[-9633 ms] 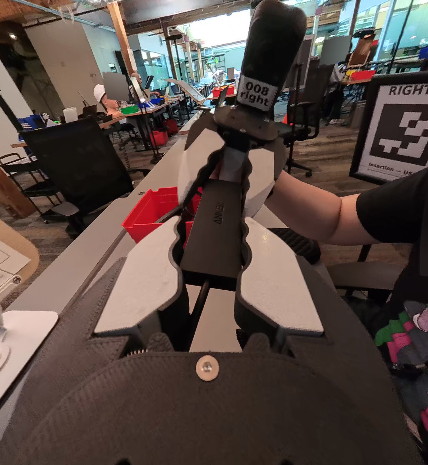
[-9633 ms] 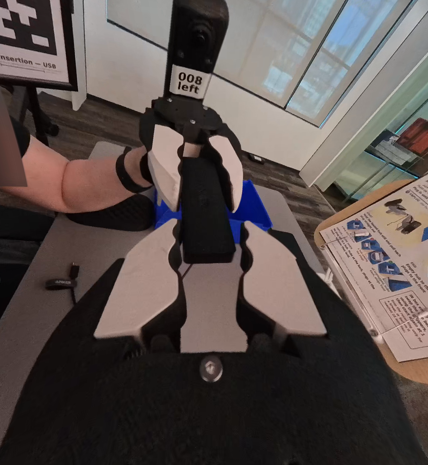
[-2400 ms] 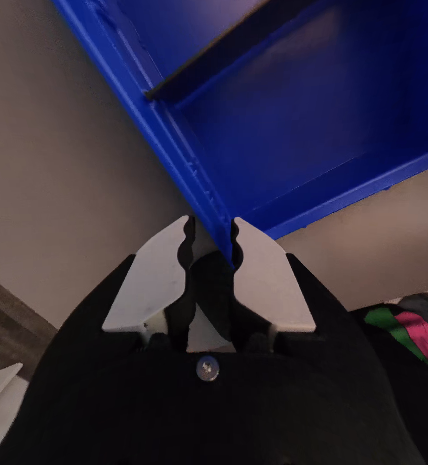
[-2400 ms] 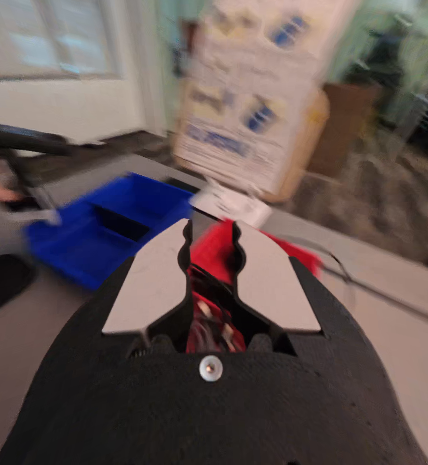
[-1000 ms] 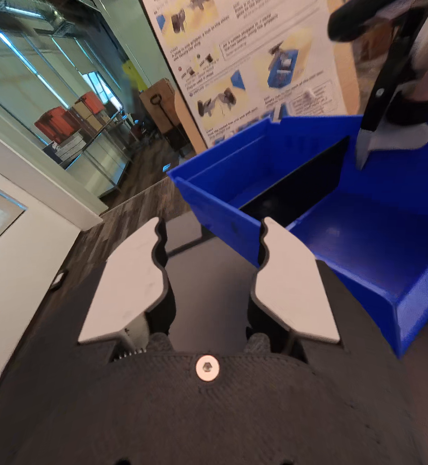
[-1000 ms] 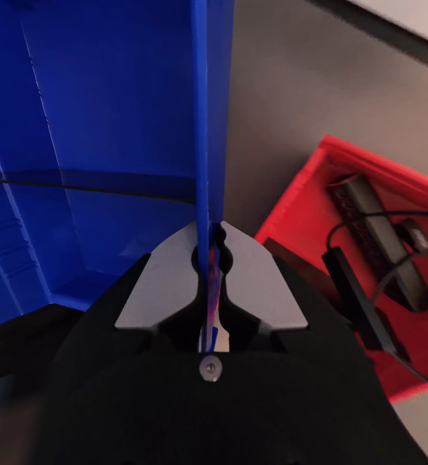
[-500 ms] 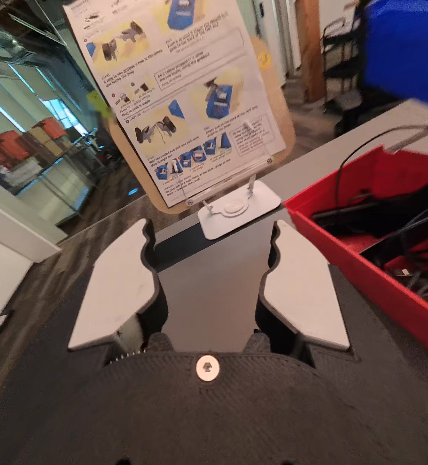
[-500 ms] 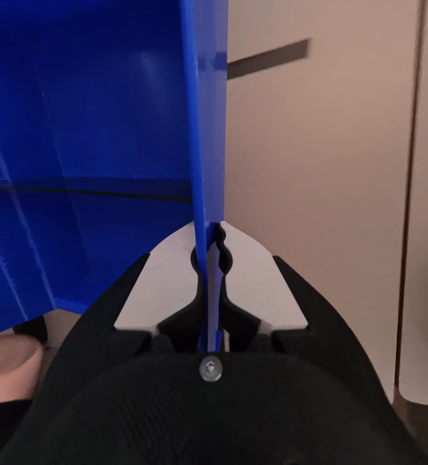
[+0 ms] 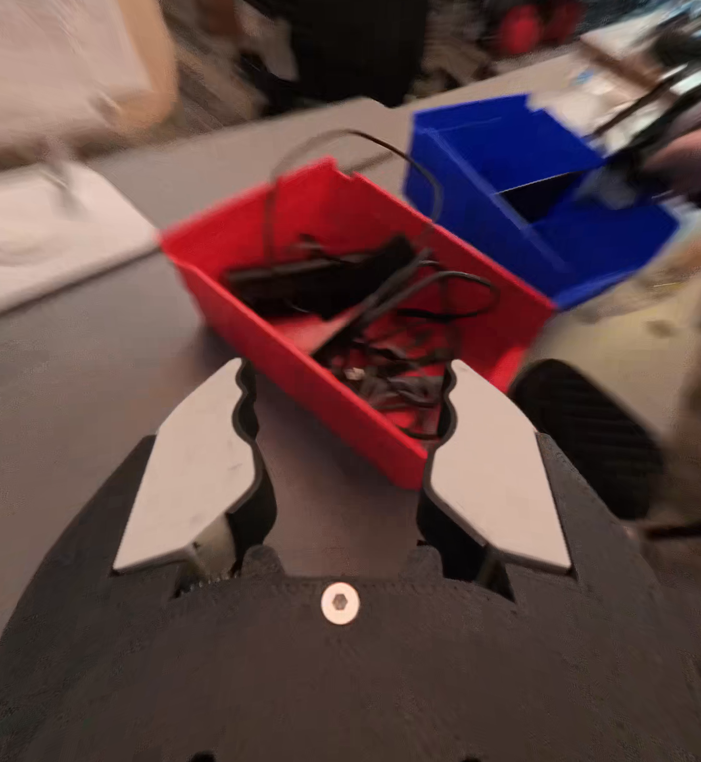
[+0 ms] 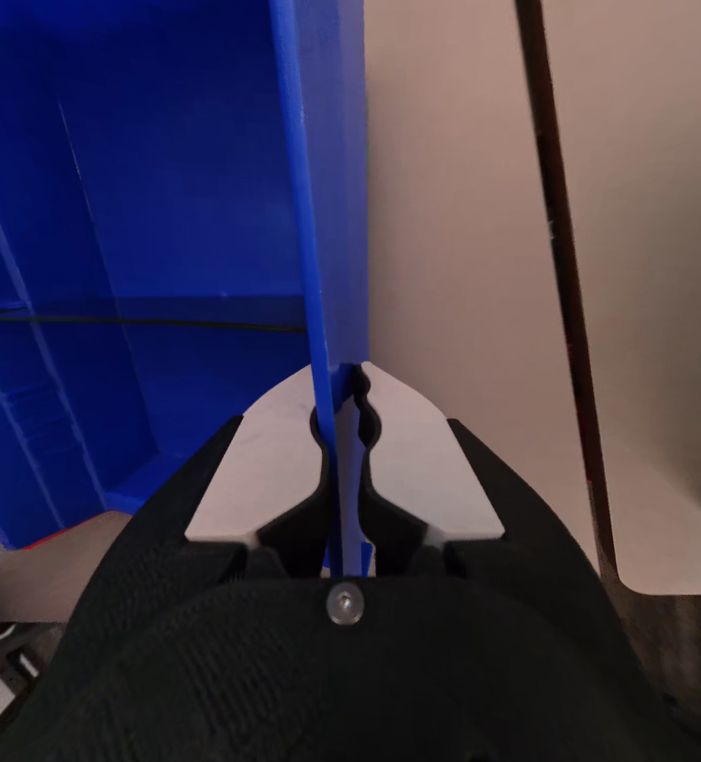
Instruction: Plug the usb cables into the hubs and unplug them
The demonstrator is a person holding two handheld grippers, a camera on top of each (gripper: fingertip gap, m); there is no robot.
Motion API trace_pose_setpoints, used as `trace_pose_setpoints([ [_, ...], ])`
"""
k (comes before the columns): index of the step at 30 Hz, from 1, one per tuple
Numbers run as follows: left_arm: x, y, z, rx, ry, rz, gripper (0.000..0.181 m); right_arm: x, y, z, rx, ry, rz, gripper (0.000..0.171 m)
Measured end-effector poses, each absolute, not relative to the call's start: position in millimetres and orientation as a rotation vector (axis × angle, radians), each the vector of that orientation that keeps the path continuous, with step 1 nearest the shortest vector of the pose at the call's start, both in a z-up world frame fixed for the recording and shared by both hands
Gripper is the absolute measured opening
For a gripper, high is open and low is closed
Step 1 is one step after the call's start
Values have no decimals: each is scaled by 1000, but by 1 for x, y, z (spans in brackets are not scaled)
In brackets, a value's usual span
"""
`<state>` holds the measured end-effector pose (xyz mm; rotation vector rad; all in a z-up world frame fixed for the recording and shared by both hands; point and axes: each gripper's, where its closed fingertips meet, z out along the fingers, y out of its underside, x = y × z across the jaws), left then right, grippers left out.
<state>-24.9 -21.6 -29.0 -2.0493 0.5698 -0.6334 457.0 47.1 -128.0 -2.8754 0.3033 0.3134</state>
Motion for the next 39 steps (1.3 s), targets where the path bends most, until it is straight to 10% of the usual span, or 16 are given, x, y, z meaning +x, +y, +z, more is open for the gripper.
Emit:
trace_pose_setpoints([
  [8,5,-25,-132,-2439,638,-814,94,410,64,-159,-2898,167,345,7],
  [21,-84,-13,-122,-2616,757,-755,20,309,63,-159,-2838,-89,498,12],
  [39,-316,-9,-118,-2776,95,-403,9,295,68,-160,-2866,-159,348,7],
])
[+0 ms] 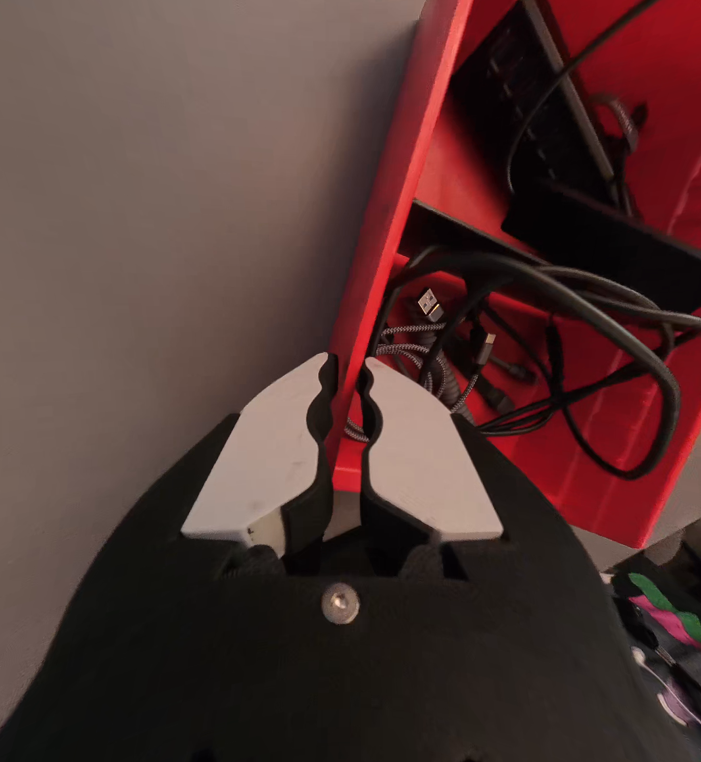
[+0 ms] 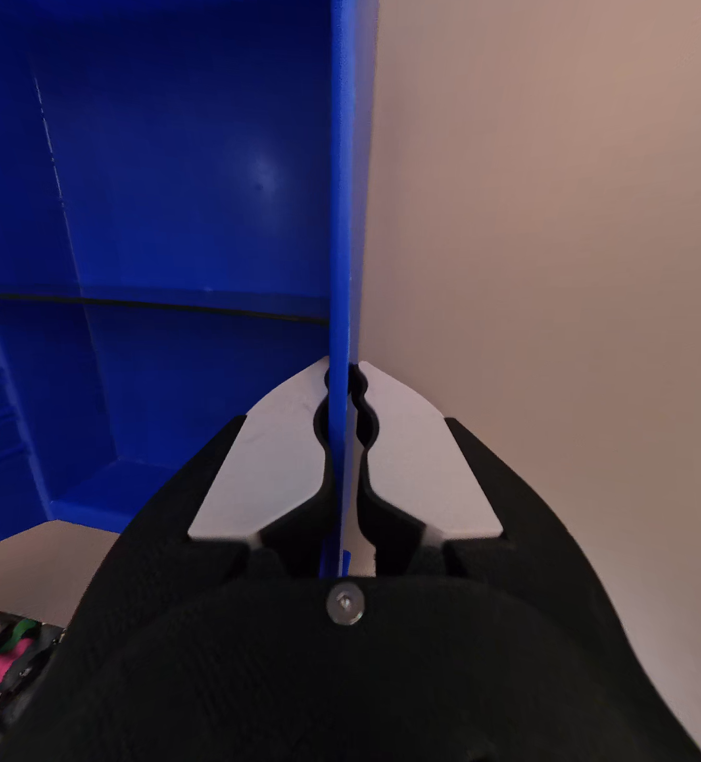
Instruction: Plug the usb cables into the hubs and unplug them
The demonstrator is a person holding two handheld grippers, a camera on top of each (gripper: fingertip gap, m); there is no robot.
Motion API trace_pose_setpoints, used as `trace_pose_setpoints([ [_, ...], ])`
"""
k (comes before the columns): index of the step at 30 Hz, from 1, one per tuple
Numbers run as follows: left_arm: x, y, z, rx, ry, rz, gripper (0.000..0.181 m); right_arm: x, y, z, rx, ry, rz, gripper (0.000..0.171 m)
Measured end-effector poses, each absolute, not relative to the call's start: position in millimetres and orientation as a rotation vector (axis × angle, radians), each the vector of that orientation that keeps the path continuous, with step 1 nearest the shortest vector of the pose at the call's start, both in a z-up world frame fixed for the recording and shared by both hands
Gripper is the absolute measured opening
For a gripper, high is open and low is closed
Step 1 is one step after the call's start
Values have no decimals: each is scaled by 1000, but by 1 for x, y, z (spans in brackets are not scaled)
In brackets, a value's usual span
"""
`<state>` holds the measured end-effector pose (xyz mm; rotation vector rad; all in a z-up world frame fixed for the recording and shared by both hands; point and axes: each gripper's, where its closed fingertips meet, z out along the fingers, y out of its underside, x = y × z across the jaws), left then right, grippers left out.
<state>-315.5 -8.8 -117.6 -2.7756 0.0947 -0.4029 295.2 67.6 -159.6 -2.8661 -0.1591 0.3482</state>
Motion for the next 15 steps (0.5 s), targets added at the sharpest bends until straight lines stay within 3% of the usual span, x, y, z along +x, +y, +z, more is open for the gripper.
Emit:
trace_pose_setpoints([
  [6,-374,-36,-116,-2751,-198,-530,10,341,60,-161,-2906,-92,349,7],
  [15,-446,-82,-115,-2655,-591,-537,12,339,60,-161,-2917,-296,141,7],
])
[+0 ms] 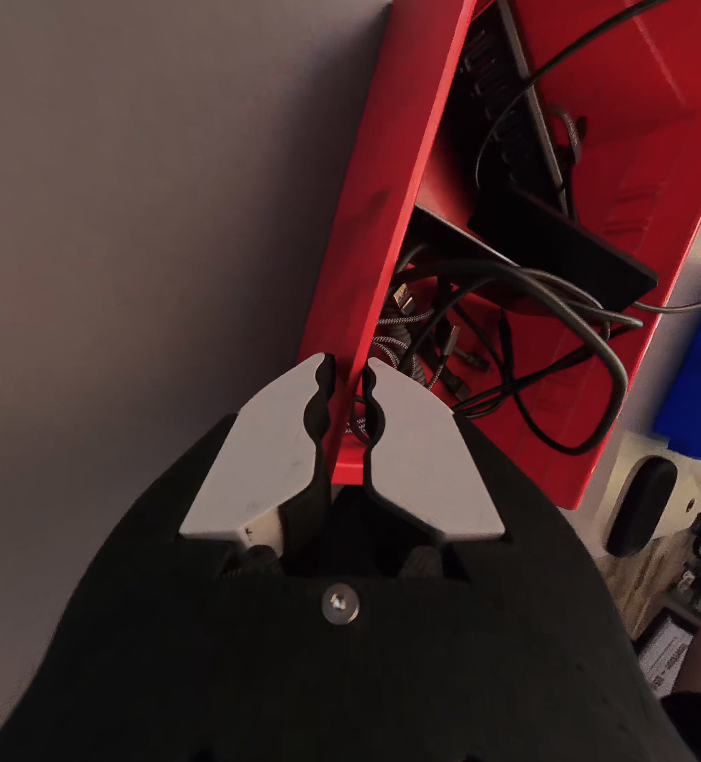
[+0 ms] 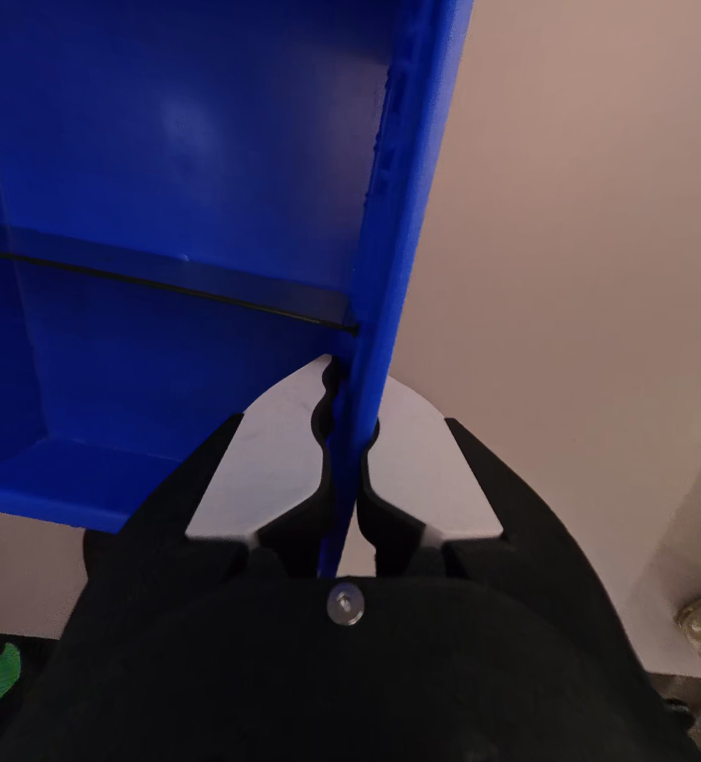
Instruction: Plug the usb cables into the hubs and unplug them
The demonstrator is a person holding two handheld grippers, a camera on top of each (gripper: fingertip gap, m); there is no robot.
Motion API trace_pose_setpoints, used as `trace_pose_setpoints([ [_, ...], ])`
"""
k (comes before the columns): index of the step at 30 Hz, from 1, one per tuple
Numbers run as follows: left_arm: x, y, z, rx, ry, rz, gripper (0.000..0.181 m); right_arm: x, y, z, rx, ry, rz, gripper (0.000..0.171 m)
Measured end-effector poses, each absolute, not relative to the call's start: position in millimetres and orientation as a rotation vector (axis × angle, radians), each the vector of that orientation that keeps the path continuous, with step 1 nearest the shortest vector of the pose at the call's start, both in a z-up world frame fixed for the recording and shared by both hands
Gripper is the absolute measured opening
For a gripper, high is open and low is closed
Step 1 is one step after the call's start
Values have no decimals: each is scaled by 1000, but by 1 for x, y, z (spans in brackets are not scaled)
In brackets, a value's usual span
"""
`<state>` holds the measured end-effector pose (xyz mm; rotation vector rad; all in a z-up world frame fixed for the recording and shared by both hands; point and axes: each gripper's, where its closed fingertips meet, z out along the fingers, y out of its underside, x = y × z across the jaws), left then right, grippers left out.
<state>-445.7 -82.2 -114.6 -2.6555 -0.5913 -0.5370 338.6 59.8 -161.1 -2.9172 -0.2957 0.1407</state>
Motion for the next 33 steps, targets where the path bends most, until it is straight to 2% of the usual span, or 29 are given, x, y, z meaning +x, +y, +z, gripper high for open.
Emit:
trace_pose_setpoints([
  [10,-426,-101,-116,-2738,-481,-618,11,340,62,-161,-2933,-376,162,7],
  [28,-438,-83,-116,-2682,-484,-539,12,337,59,-161,-2887,-454,168,9],
  [30,-437,-83,-110,-2642,-503,-583,19,341,58,-160,-2867,-462,87,16],
  [33,-443,-86,-86,-2541,-519,-564,19,347,67,-136,-2708,-414,-108,33],
])
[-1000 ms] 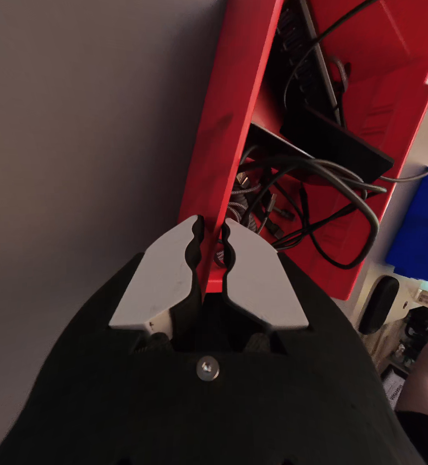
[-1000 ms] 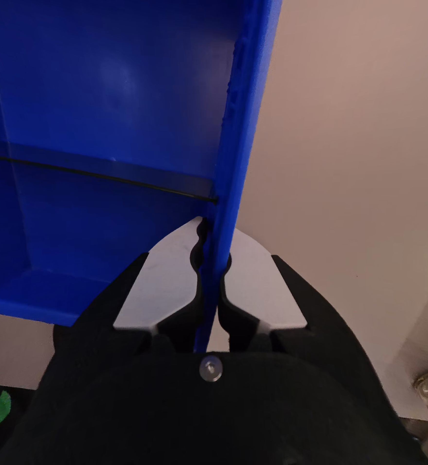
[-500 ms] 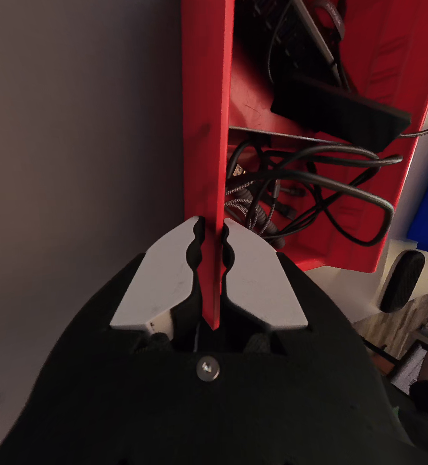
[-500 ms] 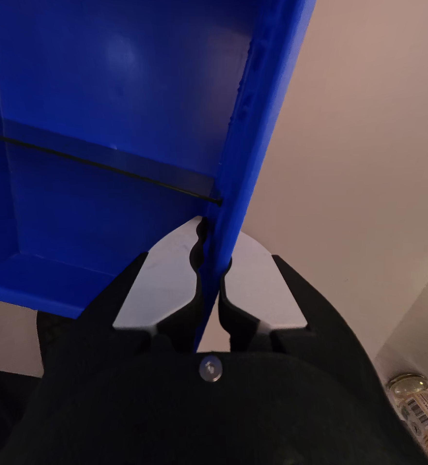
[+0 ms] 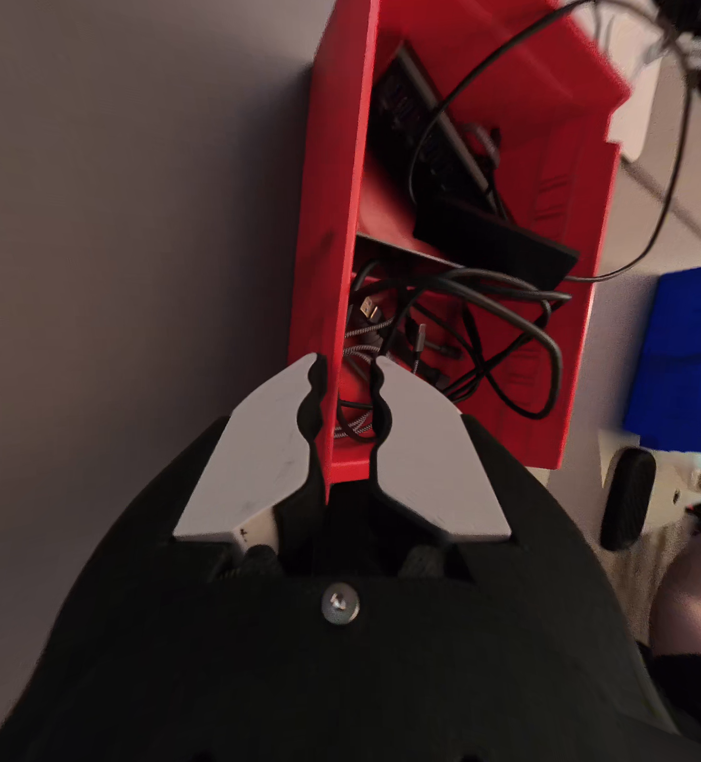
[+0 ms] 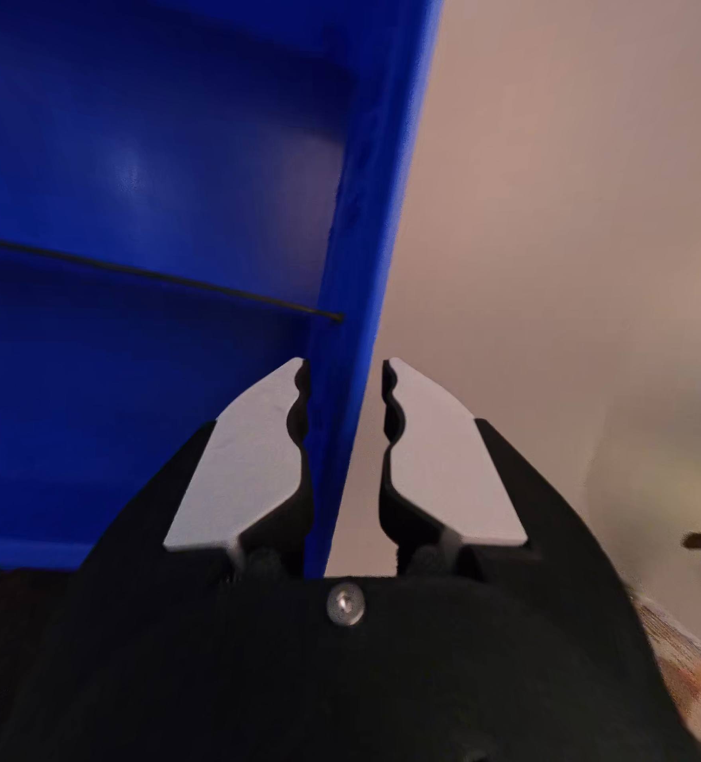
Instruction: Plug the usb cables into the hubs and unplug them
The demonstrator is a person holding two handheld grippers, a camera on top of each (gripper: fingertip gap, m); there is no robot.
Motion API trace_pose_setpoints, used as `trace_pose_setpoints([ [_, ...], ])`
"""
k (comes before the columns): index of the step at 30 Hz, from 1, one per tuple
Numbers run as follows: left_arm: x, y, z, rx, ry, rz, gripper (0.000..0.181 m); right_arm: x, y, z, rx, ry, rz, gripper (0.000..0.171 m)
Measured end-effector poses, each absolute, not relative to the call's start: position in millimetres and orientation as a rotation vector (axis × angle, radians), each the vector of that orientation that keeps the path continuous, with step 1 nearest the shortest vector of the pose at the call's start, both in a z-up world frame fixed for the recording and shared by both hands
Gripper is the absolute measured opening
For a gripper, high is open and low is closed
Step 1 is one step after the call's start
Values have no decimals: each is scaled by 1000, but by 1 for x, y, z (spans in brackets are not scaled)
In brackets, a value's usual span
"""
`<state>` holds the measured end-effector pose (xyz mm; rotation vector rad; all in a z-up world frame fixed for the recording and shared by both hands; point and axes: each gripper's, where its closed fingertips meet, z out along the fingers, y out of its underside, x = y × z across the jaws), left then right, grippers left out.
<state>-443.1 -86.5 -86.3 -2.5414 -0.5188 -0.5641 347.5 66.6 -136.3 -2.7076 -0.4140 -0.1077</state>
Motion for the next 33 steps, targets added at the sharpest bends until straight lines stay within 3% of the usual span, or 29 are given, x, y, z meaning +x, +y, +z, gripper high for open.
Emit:
trace_pose_setpoints([
  [5,-457,-86,-7,-2228,-438,-334,20,318,78,-32,-2109,-335,-485,47],
  [7,-452,-84,36,-2053,-350,-251,22,296,73,4,-1904,-331,-625,62],
  [11,-412,-83,99,-1793,-124,-141,36,243,67,36,-1724,-310,-654,77],
  [14,-374,-77,117,-1683,13,-76,47,202,66,52,-1621,-337,-592,77],
  [22,-293,-35,93,-1737,328,144,78,117,69,79,-1490,-493,-381,75],
  [23,-294,-30,85,-1770,345,171,74,106,67,83,-1474,-523,-331,74],
  [24,-296,-27,74,-1830,340,168,58,96,66,88,-1464,-547,-284,73],
  [29,-311,-21,31,-2021,359,-49,62,55,67,96,-1488,-626,-12,73],
  [33,-343,-23,-7,-2147,492,114,59,30,67,70,-1527,-723,144,73],
])
